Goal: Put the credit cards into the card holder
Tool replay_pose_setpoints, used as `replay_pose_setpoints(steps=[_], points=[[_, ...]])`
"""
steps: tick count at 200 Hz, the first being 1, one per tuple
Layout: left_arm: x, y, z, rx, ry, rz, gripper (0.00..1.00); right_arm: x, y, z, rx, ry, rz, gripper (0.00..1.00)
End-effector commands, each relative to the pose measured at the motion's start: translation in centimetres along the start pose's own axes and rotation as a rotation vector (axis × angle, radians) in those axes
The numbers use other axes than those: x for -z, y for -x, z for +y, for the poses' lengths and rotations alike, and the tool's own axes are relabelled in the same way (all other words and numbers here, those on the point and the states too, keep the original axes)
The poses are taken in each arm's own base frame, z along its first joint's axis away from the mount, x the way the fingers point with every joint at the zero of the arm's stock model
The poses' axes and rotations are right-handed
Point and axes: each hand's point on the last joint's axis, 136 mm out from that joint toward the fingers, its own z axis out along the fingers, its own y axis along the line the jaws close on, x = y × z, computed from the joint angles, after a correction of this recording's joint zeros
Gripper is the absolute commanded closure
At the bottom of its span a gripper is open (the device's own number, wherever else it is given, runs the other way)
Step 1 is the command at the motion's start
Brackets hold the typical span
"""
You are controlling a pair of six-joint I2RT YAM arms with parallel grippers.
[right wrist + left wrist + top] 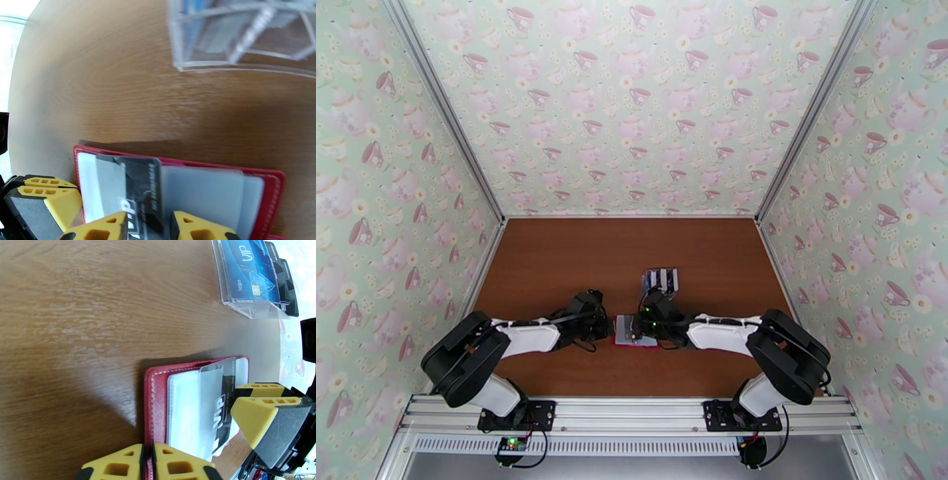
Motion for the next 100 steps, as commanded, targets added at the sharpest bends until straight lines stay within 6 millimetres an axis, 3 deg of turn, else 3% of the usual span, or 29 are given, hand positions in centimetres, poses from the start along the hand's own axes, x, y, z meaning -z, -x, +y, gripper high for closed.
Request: replay_pose_setpoints(steps=[1, 82, 100], points=[[-1.45, -3.44, 1.87, 0.036, 0.042, 0.128, 0.88, -0.52, -0.76, -0.35, 0.043, -0.052, 0.03, 0.64], [-1.64, -3.35, 1.78, 0.038, 0.039, 0.13, 0.88, -0.31, -0.48, -0.02, 0.11, -0.134, 0.038, 0.65], [-1.54, -3.3, 1.8, 0.038, 0.04, 0.127, 0.89, 0.16, -0.31, -0.32, 0.102, -0.137, 0.018, 0.73]])
